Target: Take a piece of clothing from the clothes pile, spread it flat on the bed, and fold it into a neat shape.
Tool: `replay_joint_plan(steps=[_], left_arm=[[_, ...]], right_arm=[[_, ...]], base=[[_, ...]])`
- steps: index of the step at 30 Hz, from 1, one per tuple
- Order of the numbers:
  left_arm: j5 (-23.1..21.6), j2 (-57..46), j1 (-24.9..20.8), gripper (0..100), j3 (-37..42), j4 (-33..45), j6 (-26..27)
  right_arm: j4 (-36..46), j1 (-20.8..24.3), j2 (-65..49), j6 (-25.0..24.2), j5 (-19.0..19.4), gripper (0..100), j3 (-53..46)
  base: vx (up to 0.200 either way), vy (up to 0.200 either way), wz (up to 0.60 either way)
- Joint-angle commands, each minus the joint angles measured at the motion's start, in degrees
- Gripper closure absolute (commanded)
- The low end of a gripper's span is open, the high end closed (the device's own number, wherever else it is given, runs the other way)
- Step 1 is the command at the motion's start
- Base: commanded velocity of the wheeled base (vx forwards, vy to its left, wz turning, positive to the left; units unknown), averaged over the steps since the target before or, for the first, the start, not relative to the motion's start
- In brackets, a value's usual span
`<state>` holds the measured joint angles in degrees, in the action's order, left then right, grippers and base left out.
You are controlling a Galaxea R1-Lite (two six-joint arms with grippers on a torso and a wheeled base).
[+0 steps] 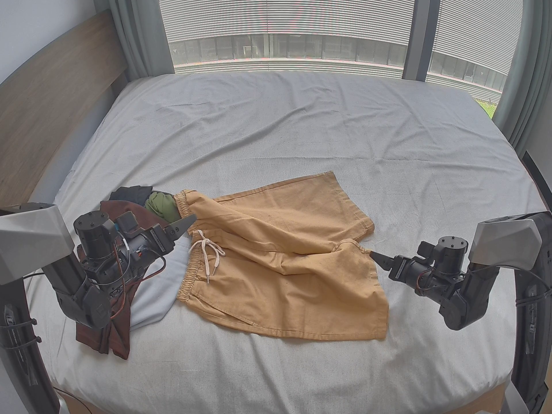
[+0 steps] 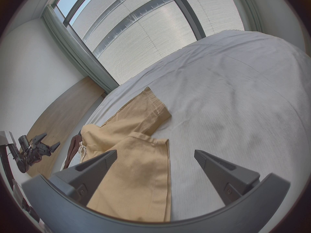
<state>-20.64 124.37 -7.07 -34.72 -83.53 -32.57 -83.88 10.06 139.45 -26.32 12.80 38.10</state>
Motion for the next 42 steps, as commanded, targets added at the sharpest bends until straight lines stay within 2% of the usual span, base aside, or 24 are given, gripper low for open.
replay_joint_plan(steps=[1, 14, 27, 28, 42], left_arm=[[0.0, 0.0, 0.0, 0, 0.0, -0.1, 0.0], [0.0, 0.0, 0.0, 0, -0.1, -0.1, 0.0], [0.0, -0.3, 0.0, 0, 0.0, -0.1, 0.0], [0.0, -0.2, 0.0, 0, 0.0, -0.1, 0.0], [0.0, -0.1, 0.0, 0, 0.0, -0.3, 0.0]], right_arm=[[3.8, -0.9, 4.4, 0.0, 1.6, 0, 8.9], [11.5, 0.6, 6.8, 0.0, 1.7, 0, 17.6], [13.0, 2.2, 9.3, 0.0, 1.5, 0, 20.2], [13.0, 2.2, 9.4, 0.0, 1.5, 100, 20.4], [12.3, 0.9, 9.5, 0.0, 1.4, 100, 20.4]], base=[[0.000, 0.000, 0.00], [0.000, 0.000, 0.00], [0.000, 0.000, 0.00], [0.000, 0.000, 0.00], [0.000, 0.000, 0.00]])
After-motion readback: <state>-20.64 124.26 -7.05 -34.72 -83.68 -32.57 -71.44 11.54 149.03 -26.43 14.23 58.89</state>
